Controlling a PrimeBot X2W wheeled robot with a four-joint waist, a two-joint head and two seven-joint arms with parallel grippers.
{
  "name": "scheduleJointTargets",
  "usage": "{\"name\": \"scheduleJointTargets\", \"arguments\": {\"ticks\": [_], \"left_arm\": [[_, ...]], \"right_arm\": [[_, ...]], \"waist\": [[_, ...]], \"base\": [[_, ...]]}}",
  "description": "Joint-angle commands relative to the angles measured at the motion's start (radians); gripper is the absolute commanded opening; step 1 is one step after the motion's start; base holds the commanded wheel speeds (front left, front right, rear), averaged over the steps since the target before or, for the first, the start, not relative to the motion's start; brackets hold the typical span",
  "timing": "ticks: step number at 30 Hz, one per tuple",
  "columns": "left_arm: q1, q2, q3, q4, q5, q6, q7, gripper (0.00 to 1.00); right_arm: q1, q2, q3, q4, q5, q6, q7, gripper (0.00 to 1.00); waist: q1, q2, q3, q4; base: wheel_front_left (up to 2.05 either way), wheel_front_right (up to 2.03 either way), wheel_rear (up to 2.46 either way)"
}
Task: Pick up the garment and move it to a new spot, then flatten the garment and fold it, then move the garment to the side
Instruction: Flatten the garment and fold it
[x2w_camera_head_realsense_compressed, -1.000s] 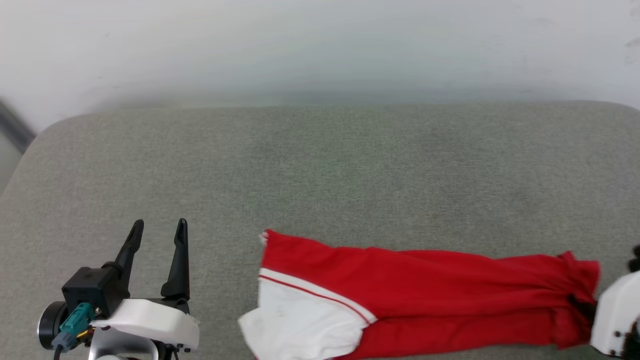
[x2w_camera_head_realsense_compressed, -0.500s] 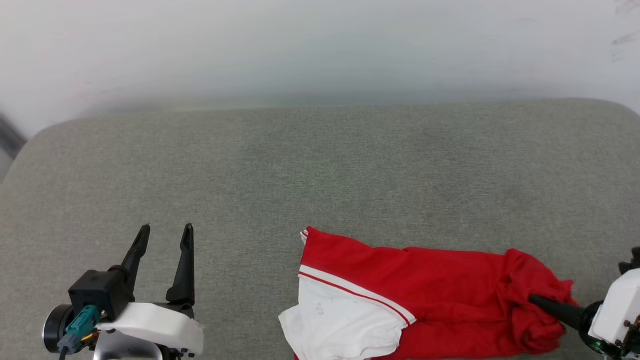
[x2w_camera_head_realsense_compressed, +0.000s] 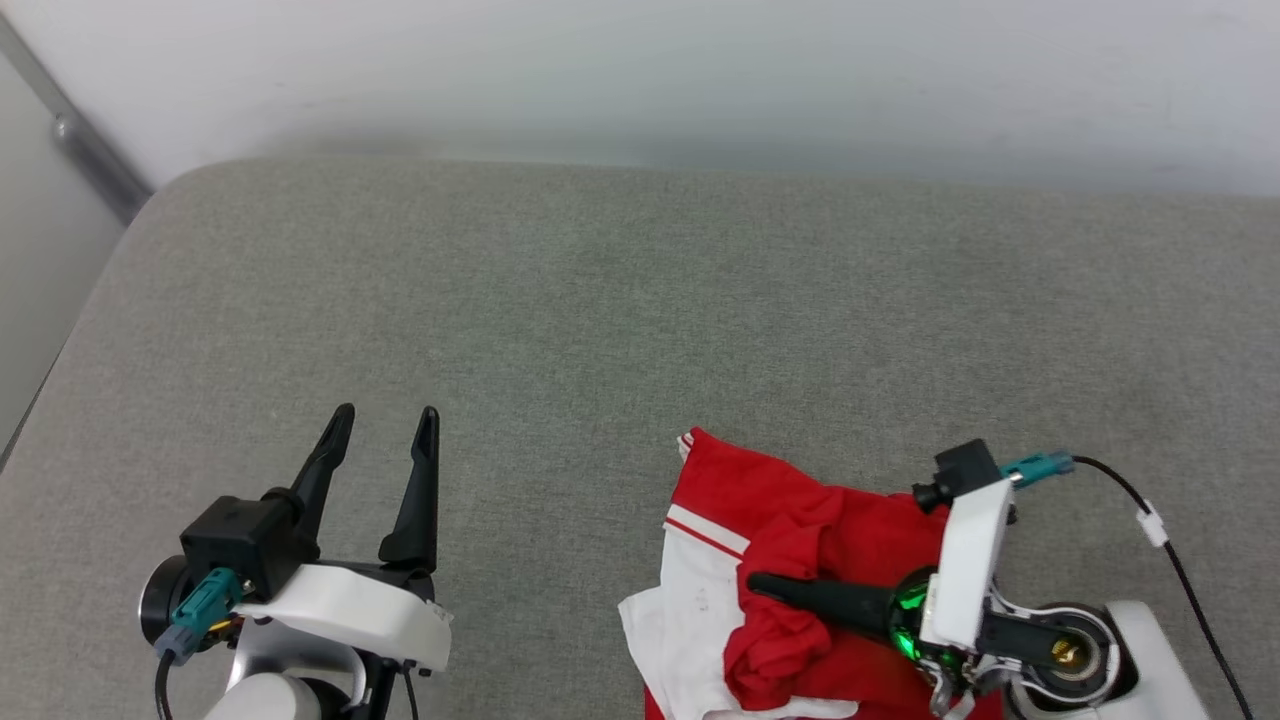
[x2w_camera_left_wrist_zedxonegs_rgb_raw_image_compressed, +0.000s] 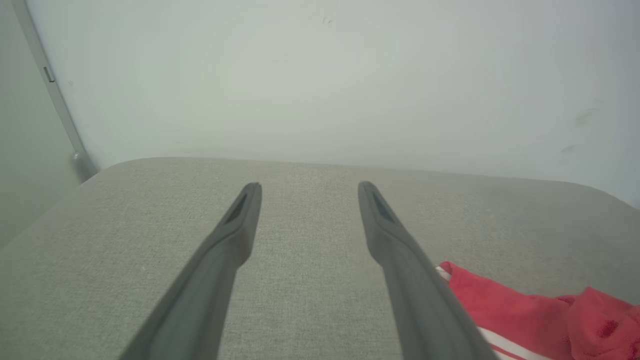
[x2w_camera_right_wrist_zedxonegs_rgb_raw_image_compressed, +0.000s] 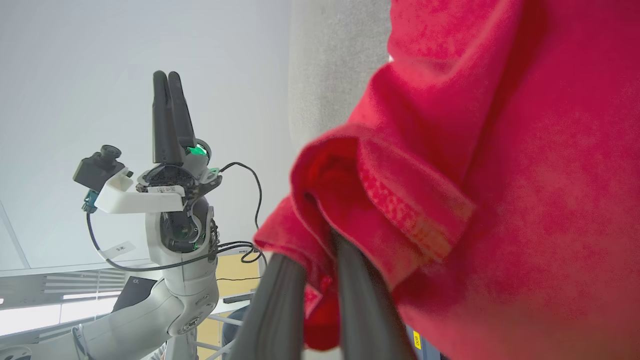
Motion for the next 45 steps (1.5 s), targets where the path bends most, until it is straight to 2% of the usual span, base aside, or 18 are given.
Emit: {"name": "scheduleJointTargets", "arguments": {"ticks": [1,4,5,6,7,8,13,18,23,25,29,34,38,45], "left_arm": [[-0.021,-0.010,-0.002,0.011,-0.002,-0.010,-0.010,1.00],[-0.036,-0.019,-0.005,0.022,-0.005,-0.017,-0.017,1.00],[-0.039,-0.022,-0.006,0.026,-0.005,-0.021,-0.020,1.00],[-0.042,-0.026,-0.008,0.030,-0.007,-0.022,-0.023,1.00],[-0.044,-0.030,-0.009,0.037,-0.008,-0.025,-0.024,1.00],[-0.048,-0.032,-0.009,0.041,-0.009,-0.028,-0.027,1.00],[-0.056,-0.037,-0.008,0.061,-0.011,-0.036,-0.036,1.00],[-0.060,-0.032,-0.006,0.074,-0.007,-0.038,-0.041,1.00],[-0.046,-0.027,-0.007,0.079,-0.005,-0.031,-0.043,1.00],[-0.035,-0.025,-0.004,0.082,-0.003,-0.024,-0.043,1.00],[-0.019,-0.025,0.001,0.082,-0.004,-0.013,-0.049,1.00],[-0.004,-0.025,0.004,0.090,0.007,0.000,-0.057,1.00],[0.016,-0.027,0.009,0.102,0.016,0.006,-0.066,1.00],[0.055,-0.038,0.030,0.095,0.038,0.016,-0.078,1.00]], "right_arm": [[-0.042,0.001,0.070,0.040,0.015,0.000,-0.055,0.00],[-0.080,0.001,0.145,0.097,-0.020,0.000,-0.124,0.00],[-0.091,0.001,0.164,0.116,-0.029,0.000,-0.145,0.07],[-0.100,0.001,0.179,0.133,-0.036,0.000,-0.164,0.40],[-0.108,0.001,0.197,0.148,-0.041,0.000,-0.177,0.84],[-0.118,0.001,0.215,0.154,-0.045,0.000,-0.192,1.00],[-0.154,-0.002,0.286,0.134,-0.070,0.000,-0.243,1.00],[-0.169,-0.057,0.376,0.014,-0.139,0.000,-0.306,1.00],[-0.165,-0.155,0.440,-0.100,-0.289,0.000,-0.434,1.00],[-0.160,-0.210,0.430,-0.104,-0.411,0.000,-0.499,1.00],[-0.115,-0.240,0.355,-0.086,-0.602,0.000,-0.602,1.00],[-0.034,-0.254,0.180,-0.093,-0.769,0.000,-0.699,1.00],[0.032,-0.231,0.042,-0.146,-0.875,0.000,-0.812,1.00],[0.114,-0.162,-0.075,-0.225,-0.959,0.000,-0.951,1.00]], "waist": [[-0.0001,0.0000,0.029,0.030],[-0.0001,0.0000,0.050,0.043],[-0.0001,0.0000,0.057,0.046],[-0.0001,0.0000,0.062,0.049],[-0.0001,0.0000,0.066,0.050],[-0.0001,0.0000,0.071,0.050],[-0.0001,0.0000,0.078,0.039],[-0.0001,0.0000,0.065,0.016],[-0.0001,0.0000,0.041,-0.013],[-0.0001,0.0000,0.027,-0.028],[-0.0001,0.0000,0.002,-0.060],[-0.0001,0.0000,-0.021,-0.094],[-0.0001,0.0000,-0.044,-0.115],[-0.0001,0.0000,-0.085,-0.140]], "base": [[0.00,0.00,0.00],[0.00,0.00,0.00],[0.00,0.00,0.00],[0.00,0.00,0.00],[0.00,0.00,0.00],[0.00,0.00,0.00],[0.00,0.00,0.00],[0.00,0.00,0.00],[0.00,0.00,0.00],[0.00,0.00,0.00],[0.00,0.00,0.00],[0.00,0.00,0.00],[0.00,0.00,0.00],[0.00,0.00,0.00]]}}
